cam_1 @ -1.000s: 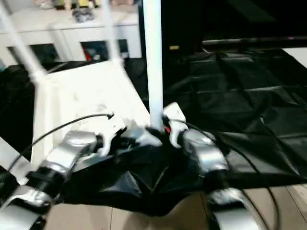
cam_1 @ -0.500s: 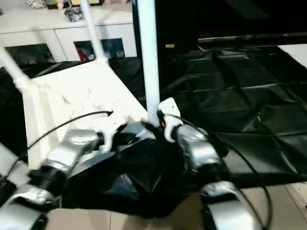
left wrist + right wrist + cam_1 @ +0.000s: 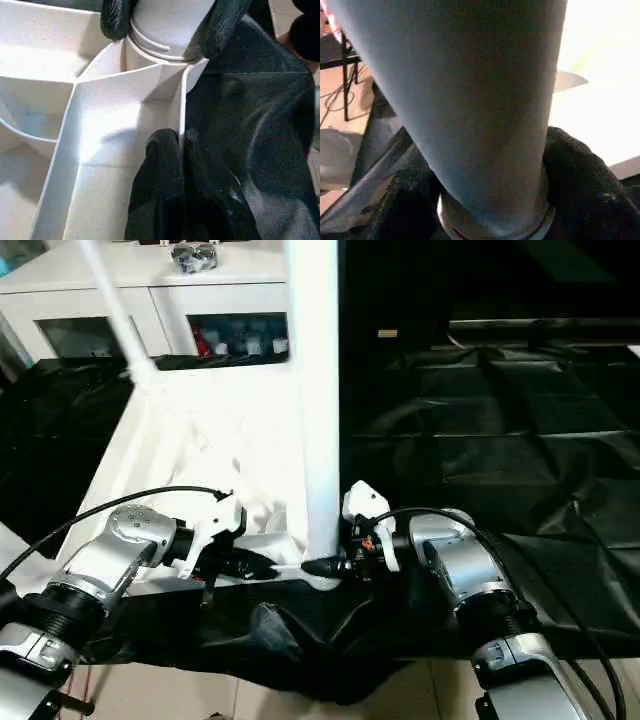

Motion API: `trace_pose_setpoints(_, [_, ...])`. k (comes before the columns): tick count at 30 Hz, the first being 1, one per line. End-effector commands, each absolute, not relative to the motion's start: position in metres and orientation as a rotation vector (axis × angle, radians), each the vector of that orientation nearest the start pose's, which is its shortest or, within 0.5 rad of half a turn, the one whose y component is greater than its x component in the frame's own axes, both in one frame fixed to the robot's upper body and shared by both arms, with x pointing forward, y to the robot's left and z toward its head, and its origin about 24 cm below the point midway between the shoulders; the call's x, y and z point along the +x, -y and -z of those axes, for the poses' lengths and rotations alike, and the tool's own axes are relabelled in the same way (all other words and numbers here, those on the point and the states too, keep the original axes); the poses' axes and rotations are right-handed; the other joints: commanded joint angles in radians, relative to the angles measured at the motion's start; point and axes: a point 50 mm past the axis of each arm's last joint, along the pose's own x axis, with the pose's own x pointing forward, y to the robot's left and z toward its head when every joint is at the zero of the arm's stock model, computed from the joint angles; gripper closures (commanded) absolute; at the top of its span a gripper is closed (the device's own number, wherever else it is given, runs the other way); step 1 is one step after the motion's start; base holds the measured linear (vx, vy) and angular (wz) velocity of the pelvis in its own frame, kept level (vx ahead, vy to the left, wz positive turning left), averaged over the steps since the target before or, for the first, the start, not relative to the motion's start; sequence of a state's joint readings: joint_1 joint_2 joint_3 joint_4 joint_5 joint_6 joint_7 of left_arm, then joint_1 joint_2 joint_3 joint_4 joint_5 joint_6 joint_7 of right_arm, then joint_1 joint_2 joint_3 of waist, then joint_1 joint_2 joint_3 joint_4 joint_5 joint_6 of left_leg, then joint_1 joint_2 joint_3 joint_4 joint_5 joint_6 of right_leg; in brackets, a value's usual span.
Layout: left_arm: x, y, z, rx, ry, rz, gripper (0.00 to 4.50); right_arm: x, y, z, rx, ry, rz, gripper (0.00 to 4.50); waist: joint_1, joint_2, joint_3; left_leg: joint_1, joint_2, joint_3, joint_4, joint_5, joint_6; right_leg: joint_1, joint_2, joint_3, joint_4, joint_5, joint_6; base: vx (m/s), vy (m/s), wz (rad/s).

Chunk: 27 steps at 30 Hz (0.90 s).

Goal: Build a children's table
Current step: Rotate leg to tighten

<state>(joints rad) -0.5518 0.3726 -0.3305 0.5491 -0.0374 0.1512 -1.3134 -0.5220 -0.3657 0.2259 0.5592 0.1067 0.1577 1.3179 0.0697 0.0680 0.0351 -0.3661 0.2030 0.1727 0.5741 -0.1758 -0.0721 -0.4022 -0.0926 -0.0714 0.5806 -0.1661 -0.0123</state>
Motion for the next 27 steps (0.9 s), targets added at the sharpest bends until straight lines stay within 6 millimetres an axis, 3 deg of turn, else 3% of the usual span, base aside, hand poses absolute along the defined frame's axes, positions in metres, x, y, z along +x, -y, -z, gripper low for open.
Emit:
trace_pose_setpoints(1, [0.302, -0.122, -0.048, 0.313, -0.472, 1.490, 4.50, 0.290, 0.129, -0.032, -0.160, -0.526, -1.502, 1.85, -0.003, -0.016, -0.057, 0.008, 0.023, 0.003, -0.064, -0.237, 0.064, 0.051, -0.042, 0.032, -0.061, -0.261, -0.214, 0.000, 0.000, 0.00])
trace_pose_setpoints(5, [0.304, -0.122, -0.047, 0.314, -0.465, 1.461, 4.50, 0.288, 0.126, -0.032, -0.151, -0.526, -1.516, 1.97, -0.002, -0.018, -0.060, 0.006, 0.022, 0.004, -0.060, -0.204, 0.073, 0.052, -0.041, 0.033, -0.055, -0.203, -0.228, 0.000, 0.000, 0.00])
trace_pose_setpoints(11, [0.313, -0.118, -0.049, 0.265, -0.416, 1.316, 4.50, 0.290, 0.118, -0.028, -0.124, -0.467, -1.427, 1.98, 0.003, -0.017, -0.055, 0.009, 0.022, 0.005, -0.063, -0.236, 0.061, 0.049, -0.043, 0.033, -0.064, -0.280, -0.209, 0.000, 0.000, 0.00])
trace_pose_setpoints(12, [0.320, -0.114, -0.052, 0.246, -0.388, 1.220, 4.50, 0.301, 0.112, -0.022, -0.095, -0.450, -1.246, 1.99, 0.001, -0.015, -0.053, 0.008, 0.021, 0.003, -0.065, -0.252, 0.051, 0.049, -0.043, 0.033, -0.066, -0.314, -0.197, 0.000, 0.000, 0.00])
trace_pose_setpoints(13, [0.321, -0.113, -0.053, 0.238, -0.383, 1.195, 4.50, 0.304, 0.111, -0.021, -0.088, -0.448, -1.202, 1.99, -0.008, -0.013, -0.047, 0.009, 0.018, 0.002, -0.069, -0.288, 0.034, 0.042, -0.043, 0.032, -0.072, -0.375, -0.185, 0.000, 0.000, 0.00])
trace_pose_setpoints(14, [0.325, -0.109, -0.054, 0.213, -0.373, 1.130, 4.50, 0.310, 0.108, -0.015, -0.064, -0.453, -1.078, 1.99, -0.011, -0.011, -0.048, 0.009, 0.017, -0.001, -0.070, -0.304, 0.022, 0.046, -0.046, 0.030, -0.074, -0.407, -0.173, 0.000, 0.000, 0.00])
trace_pose_setpoints(16, [0.328, -0.102, -0.055, 0.189, -0.368, 1.065, 4.50, 0.314, 0.102, -0.010, -0.043, -0.461, -0.981, 1.99, -0.034, -0.015, -0.048, 0.006, 0.012, -0.007, -0.072, -0.329, 0.003, 0.047, -0.044, 0.025, -0.080, -0.475, -0.137, 0.000, 0.000, 0.00])
trace_pose_setpoints(19, [0.328, -0.091, -0.053, 0.166, -0.364, 1.009, 4.50, 0.316, 0.091, -0.004, -0.027, -0.472, -0.876, 1.99, -0.047, -0.014, -0.049, 0.007, 0.011, -0.005, -0.068, -0.324, 0.021, 0.041, -0.043, 0.028, -0.087, -0.463, -0.134, 0.000, 0.000, 0.00])
trace_pose_setpoints(22, [0.326, -0.080, -0.050, 0.157, -0.363, 0.992, 4.50, 0.321, 0.081, -0.002, -0.026, -0.462, -0.778, 2.00, -0.049, -0.015, -0.053, 0.004, 0.009, -0.002, -0.066, -0.285, 0.036, 0.043, -0.041, 0.028, -0.084, -0.428, -0.142, 0.000, 0.000, 0.00])
trace_pose_setpoints(24, [0.324, -0.076, -0.049, 0.160, -0.361, 0.998, 4.50, 0.322, 0.077, -0.003, -0.017, -0.450, -0.763, 2.00, -0.050, -0.012, -0.055, 0.002, 0.010, -0.003, -0.066, -0.270, 0.039, 0.044, -0.042, 0.028, -0.081, -0.401, -0.149, 0.000, 0.000, 0.00])
trace_pose_setpoints(25, [0.323, -0.073, -0.049, 0.162, -0.360, 1.014, 4.50, 0.322, 0.074, -0.004, -0.006, -0.441, -0.767, 1.65, -0.050, -0.013, -0.056, 0.001, 0.011, -0.002, -0.065, -0.262, 0.044, 0.045, -0.042, 0.029, -0.078, -0.372, -0.158, 0.000, 0.000, 0.00])
trace_pose_setpoints(27, [0.320, -0.070, -0.049, 0.170, -0.363, 1.044, 4.50, 0.322, 0.069, -0.006, 0.030, -0.432, -0.797, 1.65, -0.049, -0.010, -0.057, 0.002, 0.012, 0.000, -0.065, -0.256, 0.052, 0.046, -0.039, 0.029, -0.074, -0.328, -0.173, 0.000, 0.000, 0.00])
